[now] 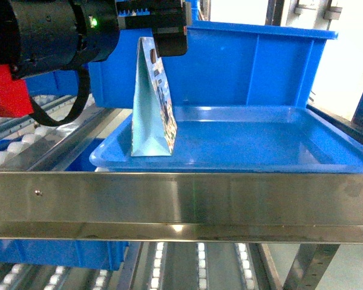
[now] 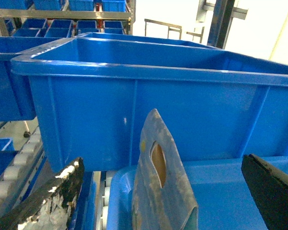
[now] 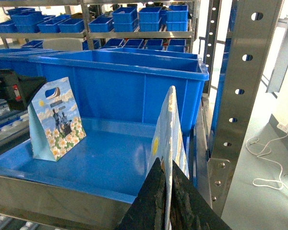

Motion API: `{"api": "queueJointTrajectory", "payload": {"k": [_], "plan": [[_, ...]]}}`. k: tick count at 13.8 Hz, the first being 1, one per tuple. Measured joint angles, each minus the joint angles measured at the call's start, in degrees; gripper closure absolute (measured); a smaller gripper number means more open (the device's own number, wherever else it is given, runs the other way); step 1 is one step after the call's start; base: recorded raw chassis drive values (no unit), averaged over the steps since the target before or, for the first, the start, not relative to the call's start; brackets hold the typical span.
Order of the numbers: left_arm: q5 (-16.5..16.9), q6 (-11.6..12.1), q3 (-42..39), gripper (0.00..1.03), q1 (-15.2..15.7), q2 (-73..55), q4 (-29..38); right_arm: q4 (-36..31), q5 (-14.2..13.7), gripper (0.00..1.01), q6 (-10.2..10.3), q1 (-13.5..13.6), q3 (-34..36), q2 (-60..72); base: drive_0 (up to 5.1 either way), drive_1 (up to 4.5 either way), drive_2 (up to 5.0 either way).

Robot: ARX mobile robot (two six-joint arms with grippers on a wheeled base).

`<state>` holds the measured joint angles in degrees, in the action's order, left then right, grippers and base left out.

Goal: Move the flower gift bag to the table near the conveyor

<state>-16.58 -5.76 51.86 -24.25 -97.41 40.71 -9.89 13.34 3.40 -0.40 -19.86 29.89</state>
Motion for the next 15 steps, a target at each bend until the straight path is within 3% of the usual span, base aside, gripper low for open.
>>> {"api": "queueJointTrajectory", "payload": {"k": [9,14,15], "plan": [[-1.0,-0.7,2.7,0.08,-1.3,-2.8,-5.1,0.0,0.0,0.98,0.0,0.0,0.0,0.0,0.0,0.00,0.0],[-2.5,-1.7,2.7,0.69,-1.1,-3.2,-5.1,0.0,0.0,0.98,0.0,0.0,0.0,0.0,0.0,0.00,0.0],[-3.2,-1.6,2.2,0.92,-1.1,-3.2,-3.8,0.0,0.0,0.98,0.0,0.0,0.0,0.0,0.0,0.00,0.0]]}}
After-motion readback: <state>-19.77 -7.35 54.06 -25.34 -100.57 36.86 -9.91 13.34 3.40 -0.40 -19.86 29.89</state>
